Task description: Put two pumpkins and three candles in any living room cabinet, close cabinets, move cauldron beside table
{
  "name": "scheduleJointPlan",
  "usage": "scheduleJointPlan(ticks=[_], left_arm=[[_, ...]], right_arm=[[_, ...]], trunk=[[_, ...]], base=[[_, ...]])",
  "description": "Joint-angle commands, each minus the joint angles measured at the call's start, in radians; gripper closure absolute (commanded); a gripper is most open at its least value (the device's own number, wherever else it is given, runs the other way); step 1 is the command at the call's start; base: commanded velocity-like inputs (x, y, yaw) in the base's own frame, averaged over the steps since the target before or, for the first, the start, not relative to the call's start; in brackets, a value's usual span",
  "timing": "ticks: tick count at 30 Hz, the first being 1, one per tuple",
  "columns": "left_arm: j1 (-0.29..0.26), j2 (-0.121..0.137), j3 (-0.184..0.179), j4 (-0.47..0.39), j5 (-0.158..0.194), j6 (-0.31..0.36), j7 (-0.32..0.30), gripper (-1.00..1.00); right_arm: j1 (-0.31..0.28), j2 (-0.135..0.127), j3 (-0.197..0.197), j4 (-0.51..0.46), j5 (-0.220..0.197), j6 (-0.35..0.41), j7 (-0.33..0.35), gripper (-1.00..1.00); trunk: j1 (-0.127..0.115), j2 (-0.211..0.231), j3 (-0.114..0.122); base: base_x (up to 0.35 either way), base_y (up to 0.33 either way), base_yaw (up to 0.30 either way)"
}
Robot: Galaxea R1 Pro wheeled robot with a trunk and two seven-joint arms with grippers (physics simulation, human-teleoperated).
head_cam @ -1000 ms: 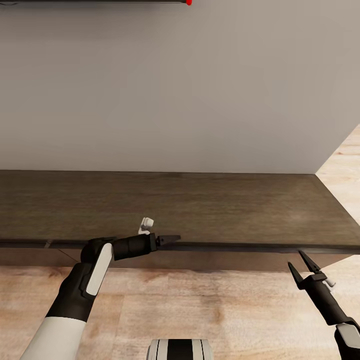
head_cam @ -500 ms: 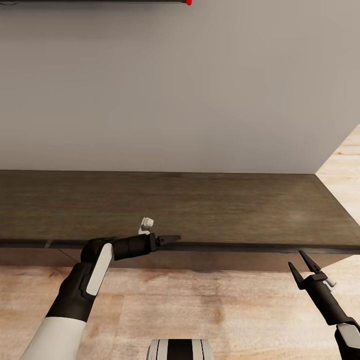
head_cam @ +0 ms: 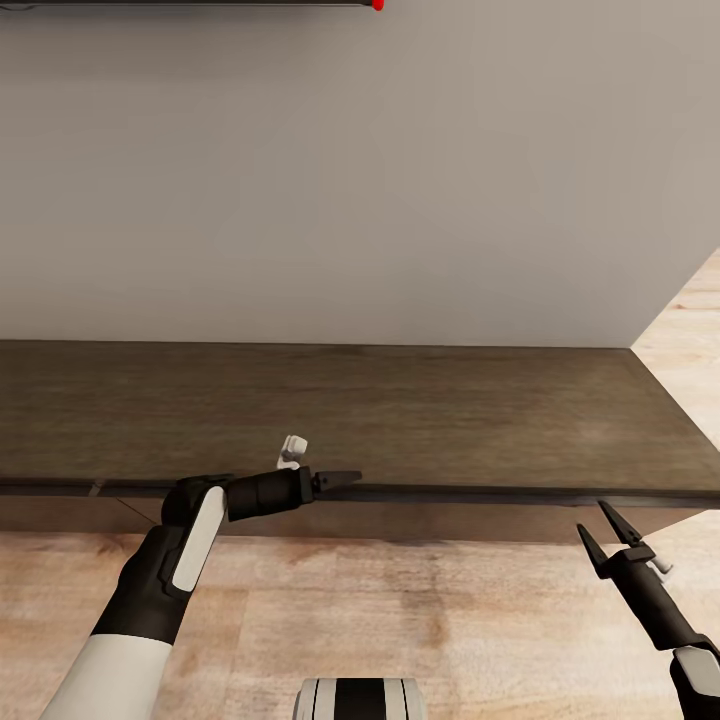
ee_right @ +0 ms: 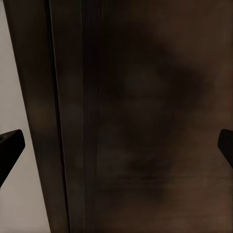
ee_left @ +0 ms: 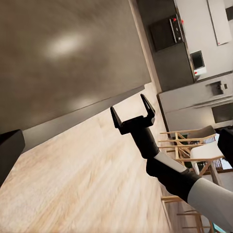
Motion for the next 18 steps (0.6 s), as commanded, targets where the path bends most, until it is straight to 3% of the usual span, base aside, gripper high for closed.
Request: scheduleJointPlan(ticks=[1, 18], left_arm=[[0.000, 0.000, 0.001, 0.000, -0.002, 0.004, -0.003, -1.00], [0.000, 0.000, 0.001, 0.000, -0.002, 0.004, -0.002, -1.00]], right_arm=[[-0.001, 0.000, -0.002, 0.001, -0.002, 0.007, 0.001, -1.00], [-0.001, -0.003, -0.003, 0.000, -0.003, 0.008, -0.049, -1.00]], trunk=[[0.000, 0.000, -0.001], [0.000, 0.000, -0.001]], base=[[0.000, 0.000, 0.000], [0.000, 0.000, 0.000]])
